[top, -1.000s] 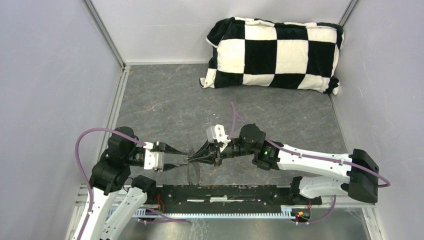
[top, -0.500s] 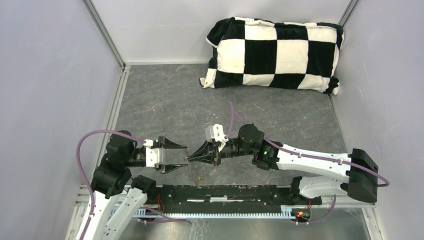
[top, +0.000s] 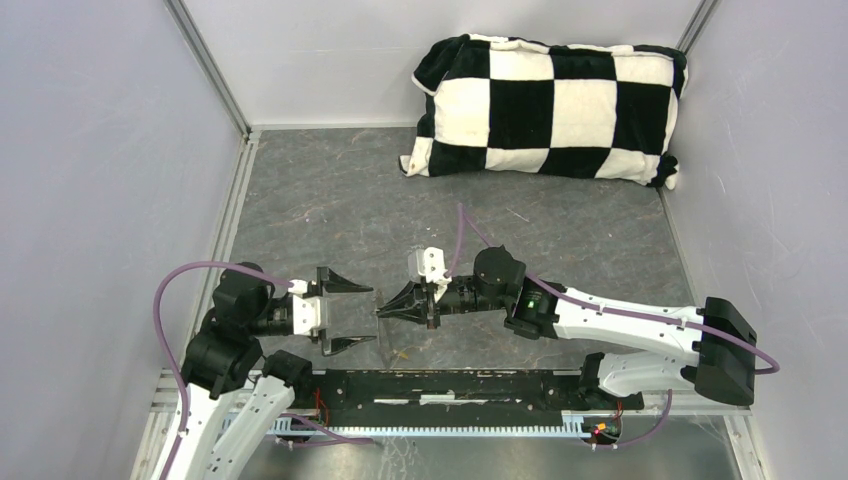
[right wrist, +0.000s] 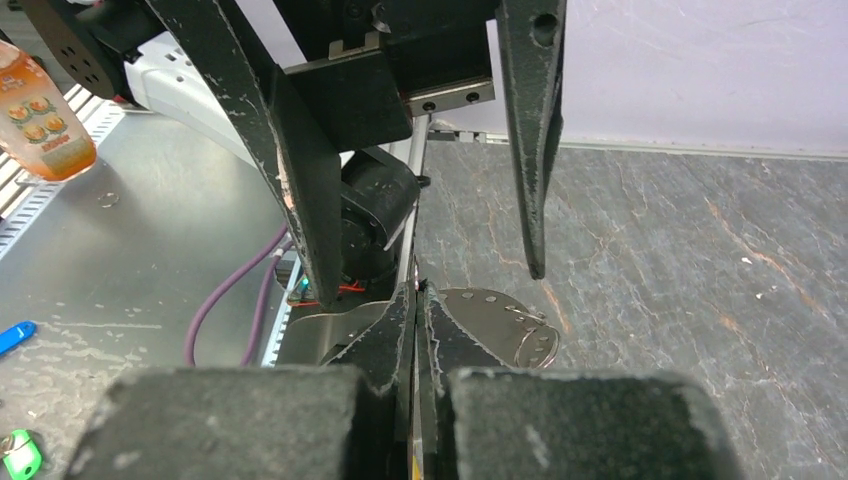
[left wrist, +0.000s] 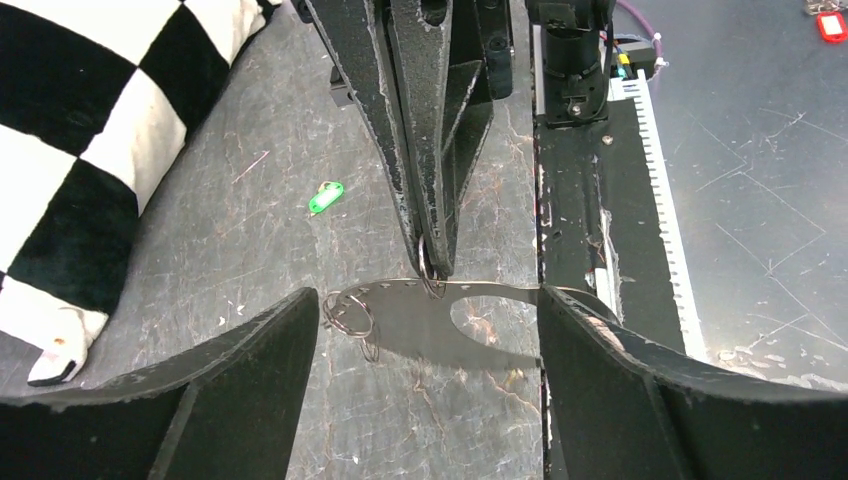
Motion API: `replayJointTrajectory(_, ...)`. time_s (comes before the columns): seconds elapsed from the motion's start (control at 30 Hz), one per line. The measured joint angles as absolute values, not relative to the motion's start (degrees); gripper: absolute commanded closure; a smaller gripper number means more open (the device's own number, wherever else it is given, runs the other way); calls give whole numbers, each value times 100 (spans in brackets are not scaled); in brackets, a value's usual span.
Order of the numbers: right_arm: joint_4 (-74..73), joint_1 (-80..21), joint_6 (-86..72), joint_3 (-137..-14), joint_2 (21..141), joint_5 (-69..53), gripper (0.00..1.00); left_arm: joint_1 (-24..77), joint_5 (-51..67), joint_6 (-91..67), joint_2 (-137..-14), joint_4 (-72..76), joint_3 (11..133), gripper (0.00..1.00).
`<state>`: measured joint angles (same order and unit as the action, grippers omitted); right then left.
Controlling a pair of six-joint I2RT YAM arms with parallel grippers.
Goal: Put the keys on the keyring
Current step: Adjust the key on the keyring.
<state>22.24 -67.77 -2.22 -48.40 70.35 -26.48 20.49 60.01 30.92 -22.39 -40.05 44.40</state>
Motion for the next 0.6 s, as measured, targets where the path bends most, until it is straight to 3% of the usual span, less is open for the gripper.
replayJointTrajectory(0.6,2001,-6517,-115,-4840,6775,-2626,99,2049,5769,3100,-2388,-4071,4556,3)
